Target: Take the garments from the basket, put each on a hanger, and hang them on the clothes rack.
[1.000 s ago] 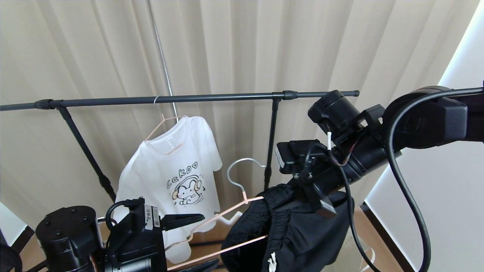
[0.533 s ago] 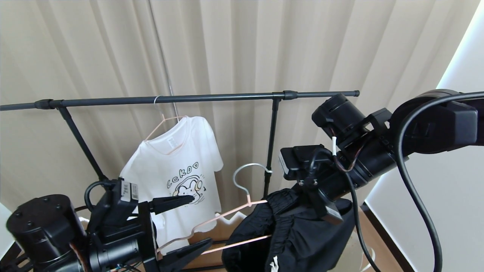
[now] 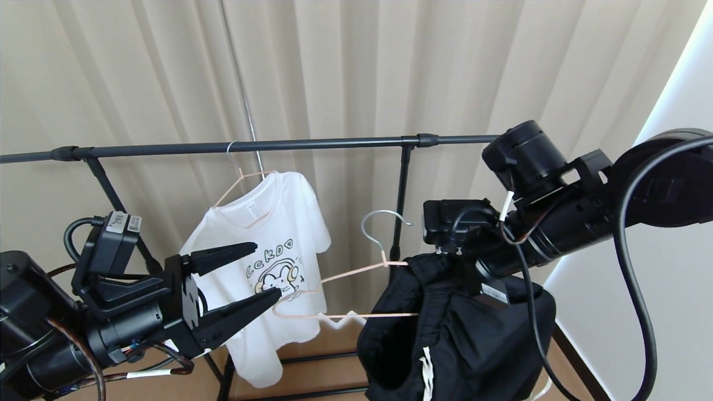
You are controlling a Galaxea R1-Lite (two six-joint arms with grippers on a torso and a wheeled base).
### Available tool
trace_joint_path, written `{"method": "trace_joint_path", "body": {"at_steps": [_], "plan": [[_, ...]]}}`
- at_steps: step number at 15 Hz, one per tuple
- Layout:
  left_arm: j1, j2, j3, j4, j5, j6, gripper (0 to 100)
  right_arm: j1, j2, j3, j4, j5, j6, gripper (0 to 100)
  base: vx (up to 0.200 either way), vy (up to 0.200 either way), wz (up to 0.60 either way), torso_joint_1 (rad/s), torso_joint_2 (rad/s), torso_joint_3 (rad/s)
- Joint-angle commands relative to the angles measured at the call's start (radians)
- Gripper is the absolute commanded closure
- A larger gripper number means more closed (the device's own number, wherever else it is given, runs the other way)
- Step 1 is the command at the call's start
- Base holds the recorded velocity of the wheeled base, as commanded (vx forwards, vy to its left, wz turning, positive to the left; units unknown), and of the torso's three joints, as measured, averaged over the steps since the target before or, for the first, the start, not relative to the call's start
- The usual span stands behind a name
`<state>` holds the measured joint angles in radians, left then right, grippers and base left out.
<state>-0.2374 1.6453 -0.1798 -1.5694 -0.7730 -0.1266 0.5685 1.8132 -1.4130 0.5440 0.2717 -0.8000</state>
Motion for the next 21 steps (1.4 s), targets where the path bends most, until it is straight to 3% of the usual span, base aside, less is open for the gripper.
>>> {"method": "trace_joint_path", "body": {"at_steps": [1,3,4,5,6,8,10,12,15,17,18,21], "plan": [[0.003,-0.005,-0.040,-0.001,0.001,0.002,0,-0.001,-0.091,0.147,-0.150,-0.048,0.019,100,0.000,0.000,0.00,0.000,0.00,0.000],[0.004,-0.012,-0.073,0.084,0.006,0.005,0,-0.001,-0.147,0.316,-0.365,-0.106,0.021,100,0.000,0.000,0.00,0.000,0.00,0.000],[0.003,-0.018,-0.093,0.153,0.008,0.007,0,0.001,-0.190,0.505,-0.607,-0.180,0.022,100,0.000,0.000,0.00,0.000,0.00,0.000],[0.003,-0.021,-0.101,0.175,0.008,0.008,0,0.001,-0.198,0.580,-0.708,-0.198,0.024,100,0.000,0.000,0.00,0.000,0.00,0.000],[0.003,-0.021,-0.121,0.233,0.014,0.018,0,0.001,-0.196,0.723,-0.947,-0.224,0.025,100,0.000,0.000,0.00,0.000,0.00,0.000],[-0.003,-0.021,-0.150,0.331,0.055,0.061,0,0.001,-0.173,0.852,-1.207,-0.238,0.027,100,0.000,0.000,0.00,0.000,0.00,0.000],[-0.048,-0.022,-0.199,0.471,0.181,0.113,0,0.001,-0.138,0.924,-1.395,-0.239,0.048,100,0.000,0.000,0.00,0.000,0.00,0.000],[-0.103,-0.019,-0.204,0.525,0.294,0.163,0,0.001,-0.107,0.907,-1.434,-0.258,0.093,100,0.000,0.000,0.00,0.000,0.00,0.000],[-0.178,0.031,-0.188,0.525,0.446,0.268,0,0.001,-0.087,0.861,-1.434,-0.262,0.205,100,0.000,0.000,0.00,0.000,0.00,0.000],[-0.246,0.083,-0.191,0.523,0.564,0.269,0,0.001,-0.094,0.858,-1.434,-0.262,0.219,100,0.000,0.000,0.00,0.000,0.00,0.000],[-0.307,0.139,-0.198,0.520,0.661,0.268,0,0.001,-0.098,0.858,-1.434,-0.266,0.219,100,0.000,0.000,0.00,0.000,0.00,0.000],[-0.378,0.229,-0.216,0.506,0.745,0.234,0,0.014,-0.100,0.865,-1.474,-0.273,0.219,100,0.000,0.000,0.00,0.000,0.00,0.000]]}}
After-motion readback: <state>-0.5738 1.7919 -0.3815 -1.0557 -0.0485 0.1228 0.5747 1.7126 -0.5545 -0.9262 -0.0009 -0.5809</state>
